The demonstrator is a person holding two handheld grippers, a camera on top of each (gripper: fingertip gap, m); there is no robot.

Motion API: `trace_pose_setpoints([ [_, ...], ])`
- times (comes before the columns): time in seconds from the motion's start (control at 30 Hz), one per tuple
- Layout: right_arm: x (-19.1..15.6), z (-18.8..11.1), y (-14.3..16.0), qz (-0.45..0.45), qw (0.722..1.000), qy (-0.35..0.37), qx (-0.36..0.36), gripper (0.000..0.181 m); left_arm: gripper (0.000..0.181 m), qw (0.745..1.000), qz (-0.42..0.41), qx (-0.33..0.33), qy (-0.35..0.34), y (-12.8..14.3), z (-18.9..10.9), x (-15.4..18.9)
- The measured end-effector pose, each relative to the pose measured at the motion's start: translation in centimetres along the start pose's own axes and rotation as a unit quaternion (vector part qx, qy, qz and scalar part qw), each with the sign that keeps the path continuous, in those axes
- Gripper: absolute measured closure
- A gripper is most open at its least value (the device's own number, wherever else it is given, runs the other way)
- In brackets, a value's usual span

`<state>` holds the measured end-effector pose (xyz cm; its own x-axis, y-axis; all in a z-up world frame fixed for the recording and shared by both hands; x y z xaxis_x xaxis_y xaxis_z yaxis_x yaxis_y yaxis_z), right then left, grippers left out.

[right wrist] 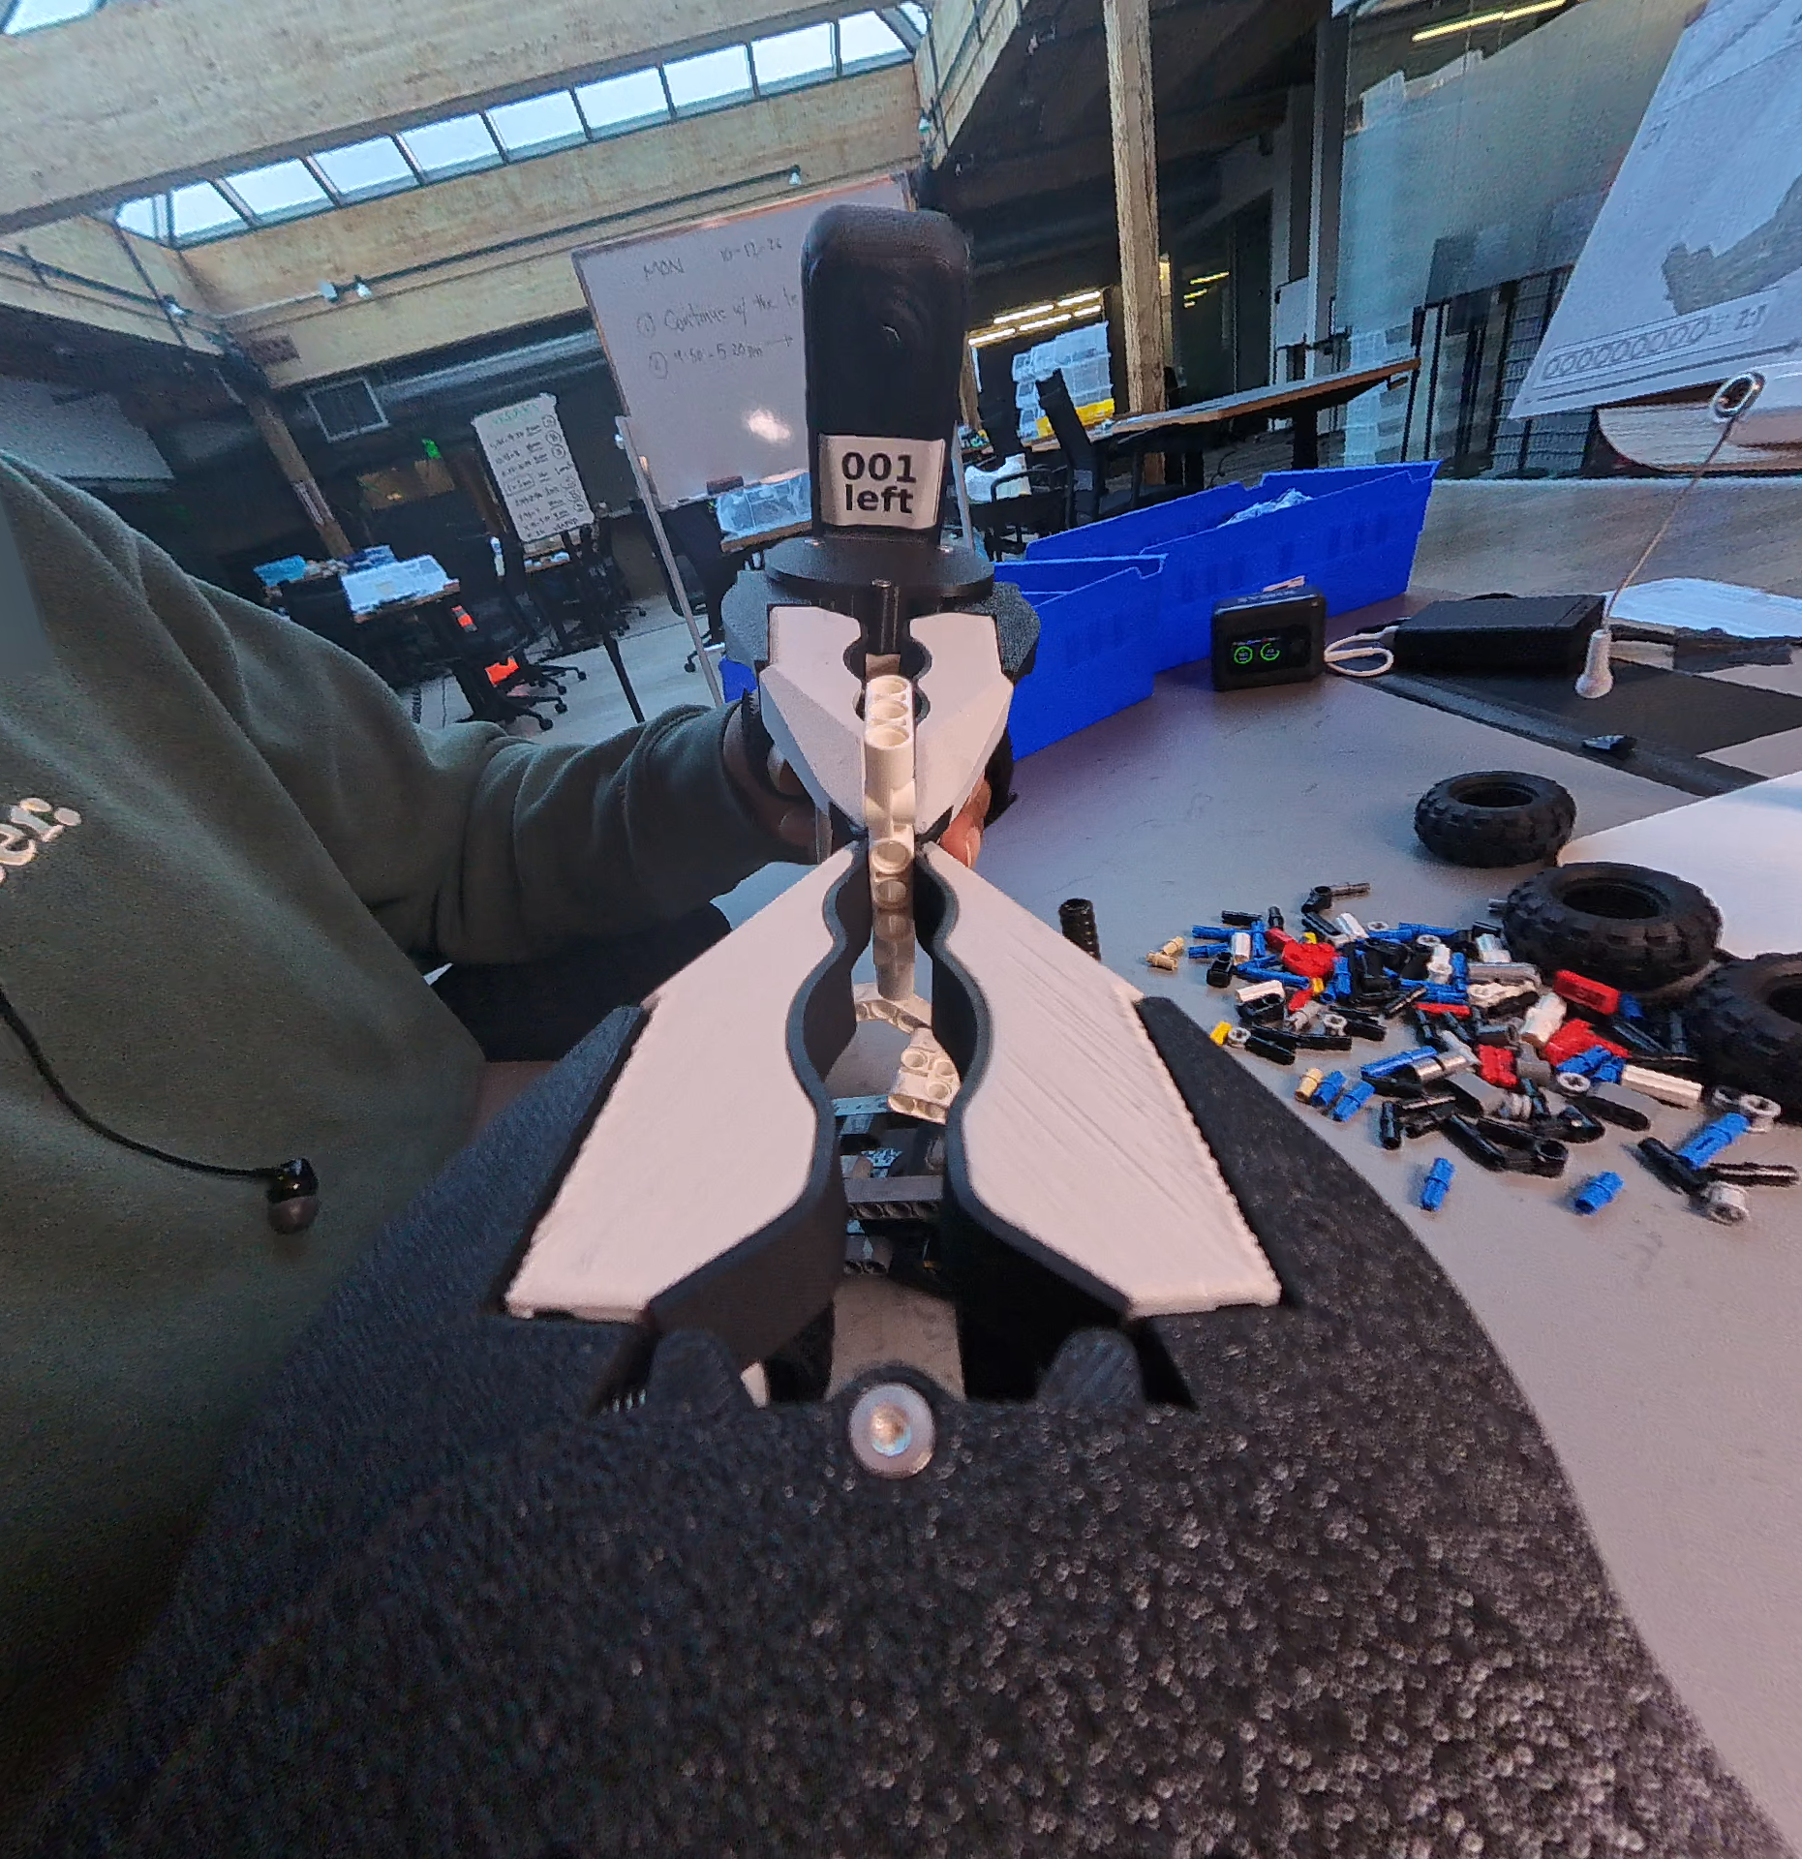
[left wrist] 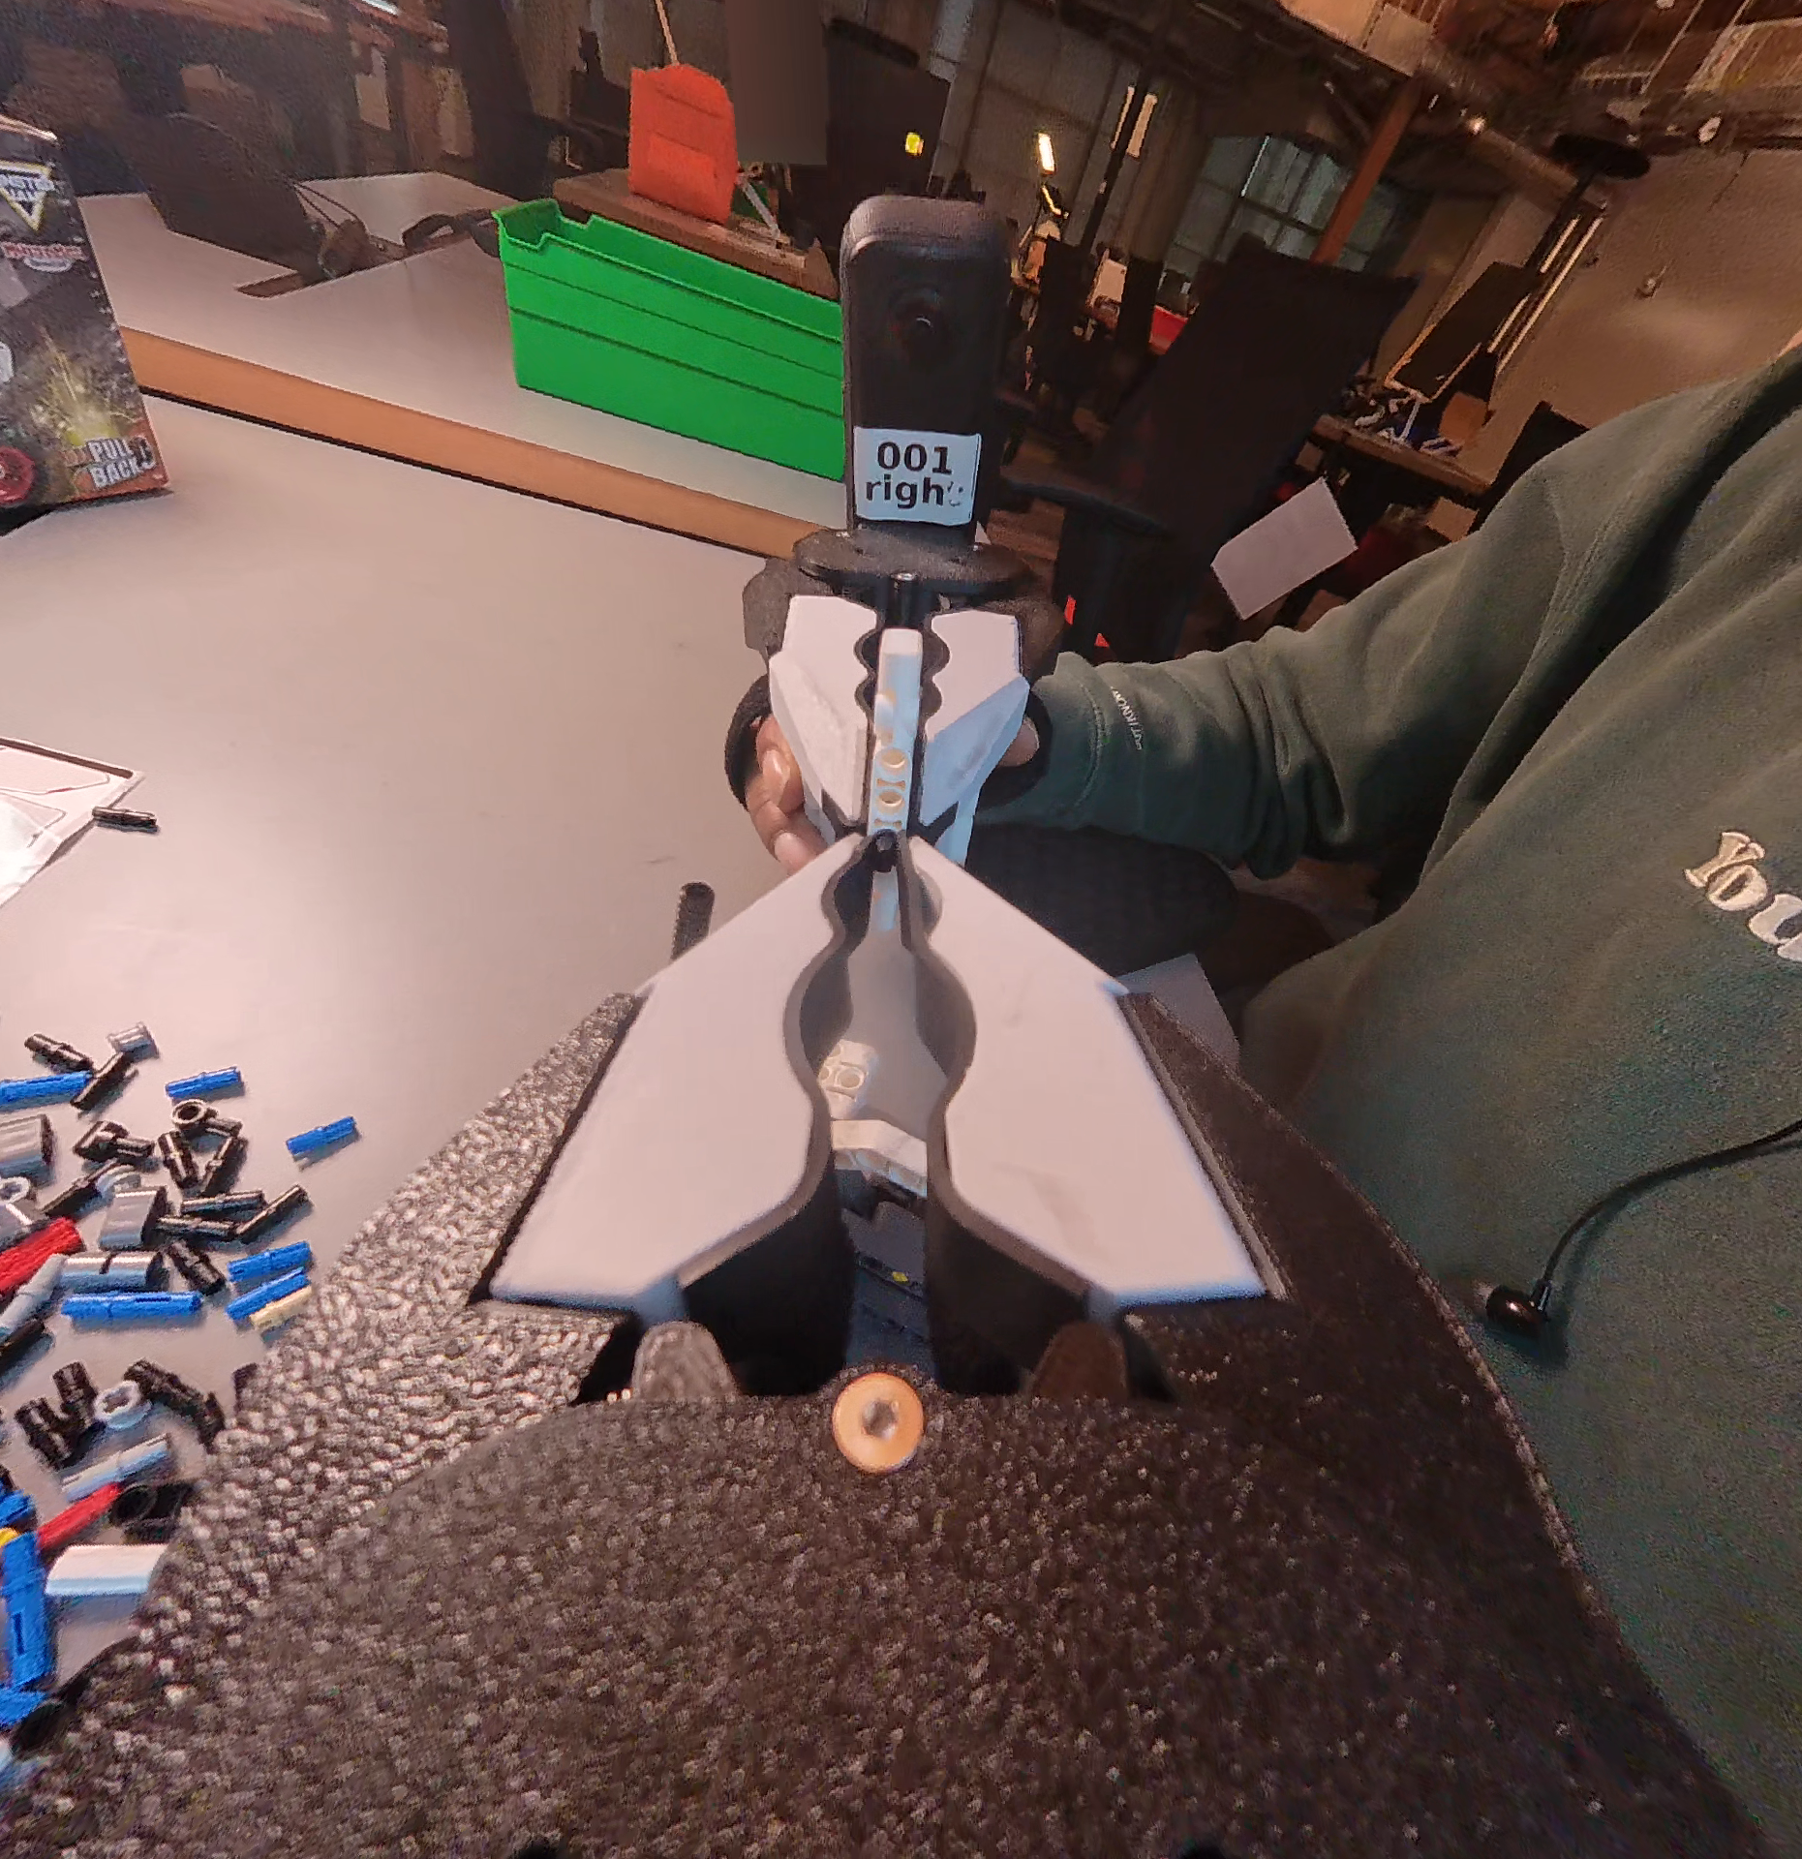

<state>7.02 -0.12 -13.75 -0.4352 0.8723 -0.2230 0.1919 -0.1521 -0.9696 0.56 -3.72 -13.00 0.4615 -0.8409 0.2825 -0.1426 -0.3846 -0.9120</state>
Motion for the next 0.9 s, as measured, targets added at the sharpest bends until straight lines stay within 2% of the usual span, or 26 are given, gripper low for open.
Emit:
trace_pose_setpoints([
  [0.2, 0.2, -0.7, -0.3, -0.033, 0.999, 0.012, -0.009, 0.175, 0.177, 1.000, 0.024, -0.011, -0.015, -0.3, -0.7, -0.2],
  [0.27, 1.4, -3.6, -1.0, -0.016, 0.999, 0.034, 0.024, 0.175, 0.178, 0.997, -0.019, 0.040, -0.062, -0.4, -4.5, -2.8],
  [0.33, 2.0, -4.8, -1.2, -0.025, 0.997, 0.062, 0.028, 0.175, 0.178, 0.989, -0.042, 0.014, -0.141, 1.6, -7.0, -5.8],
  [0.47, 1.9, -2.8, -0.9, -0.019, 0.999, 0.049, 0.012, 0.174, 0.177, 0.964, -0.076, -0.062, -0.247, 5.3, -5.9, -10.5],
  [0.6, 2.0, -2.6, -0.4, -0.013, 0.999, 0.051, 0.010, 0.174, 0.173, 0.943, -0.104, -0.076, -0.307, 6.1, -6.4, -13.7],
  [0.67, 2.0, -2.6, -0.3, -0.016, 0.998, 0.060, 0.008, 0.175, 0.158, 0.939, -0.130, -0.063, -0.313, 6.6, -6.9, -14.4],
  [0.8, 2.1, -2.3, -0.2, -0.017, 0.998, 0.067, 0.004, 0.175, 0.148, 0.948, -0.133, -0.016, -0.289, 5.4, -7.4, -13.3],
  [0.9, 1.8, -1.6, 0.1, -0.026, 0.997, 0.070, -0.007, 0.175, 0.146, 0.970, -0.103, 0.027, -0.218, 3.0, -6.6, -10.4],
])
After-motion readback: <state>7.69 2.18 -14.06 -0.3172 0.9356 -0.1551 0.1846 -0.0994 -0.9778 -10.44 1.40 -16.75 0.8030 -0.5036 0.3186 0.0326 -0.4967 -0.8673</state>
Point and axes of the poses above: each gripper's, where its closed fingertips meet, z out along the fingers, y out of its underside, x = y × z across the jaws, the point moved 4 cm from there along -z, back along the fingers, and after that the axes turned 8 degrees about -x, right-handed, at the moved point
